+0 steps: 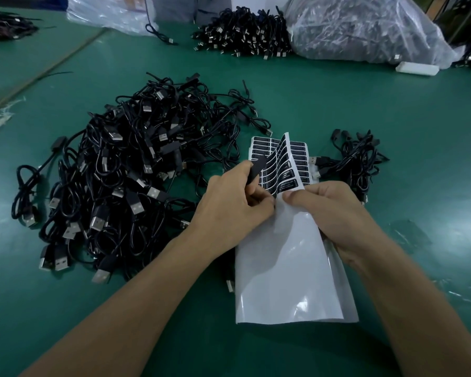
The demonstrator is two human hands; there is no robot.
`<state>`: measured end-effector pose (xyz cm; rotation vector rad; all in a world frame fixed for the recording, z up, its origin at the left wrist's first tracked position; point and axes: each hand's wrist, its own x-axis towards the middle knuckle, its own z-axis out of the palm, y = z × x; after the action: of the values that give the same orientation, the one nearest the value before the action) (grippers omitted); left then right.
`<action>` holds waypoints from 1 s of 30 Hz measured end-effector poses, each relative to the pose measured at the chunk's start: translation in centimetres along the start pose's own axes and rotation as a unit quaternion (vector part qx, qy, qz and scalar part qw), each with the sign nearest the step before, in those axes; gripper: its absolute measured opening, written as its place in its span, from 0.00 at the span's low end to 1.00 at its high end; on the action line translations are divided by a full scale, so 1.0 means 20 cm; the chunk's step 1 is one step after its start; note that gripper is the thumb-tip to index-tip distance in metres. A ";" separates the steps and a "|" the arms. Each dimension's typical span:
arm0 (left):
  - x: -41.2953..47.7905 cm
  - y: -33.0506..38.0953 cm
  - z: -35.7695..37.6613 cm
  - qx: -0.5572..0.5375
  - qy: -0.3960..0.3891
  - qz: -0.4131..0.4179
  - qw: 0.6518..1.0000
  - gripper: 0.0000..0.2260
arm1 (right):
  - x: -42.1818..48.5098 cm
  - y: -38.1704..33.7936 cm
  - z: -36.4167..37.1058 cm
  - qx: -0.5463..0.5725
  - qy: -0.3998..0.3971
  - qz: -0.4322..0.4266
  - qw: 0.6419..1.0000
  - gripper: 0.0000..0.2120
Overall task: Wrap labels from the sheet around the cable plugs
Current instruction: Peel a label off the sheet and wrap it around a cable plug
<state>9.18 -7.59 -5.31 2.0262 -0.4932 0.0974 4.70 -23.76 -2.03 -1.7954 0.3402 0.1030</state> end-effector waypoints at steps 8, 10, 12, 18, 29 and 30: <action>0.02 -0.01 -0.02 -0.064 0.073 -0.049 0.994 0.17 | 0.01 0.02 -0.06 -0.266 0.103 -0.060 0.956 0.22; 0.03 -0.02 -0.02 -0.094 0.079 -0.066 0.990 0.16 | 0.00 0.03 -0.08 -0.335 0.097 -0.022 0.937 0.21; 0.04 -0.02 -0.03 -0.115 0.084 -0.077 0.987 0.16 | 0.00 0.04 -0.09 -0.380 0.115 -0.009 0.918 0.20; 0.05 0.00 -0.03 -0.125 0.088 -0.087 0.984 0.15 | -0.05 -0.01 0.03 -0.361 0.167 -0.256 0.881 0.14; 0.04 0.02 -0.03 -0.129 0.075 -0.093 0.984 0.21 | -0.05 0.02 0.16 -0.359 0.192 -0.273 0.872 0.06; 0.04 0.02 -0.03 -0.128 0.076 -0.092 0.985 0.20 | -0.05 0.02 0.17 -0.358 0.196 -0.273 0.871 0.06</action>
<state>9.83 -7.45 -4.51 1.7854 -0.2099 0.0707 3.99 -20.44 -2.94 -2.5910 0.0533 -0.6219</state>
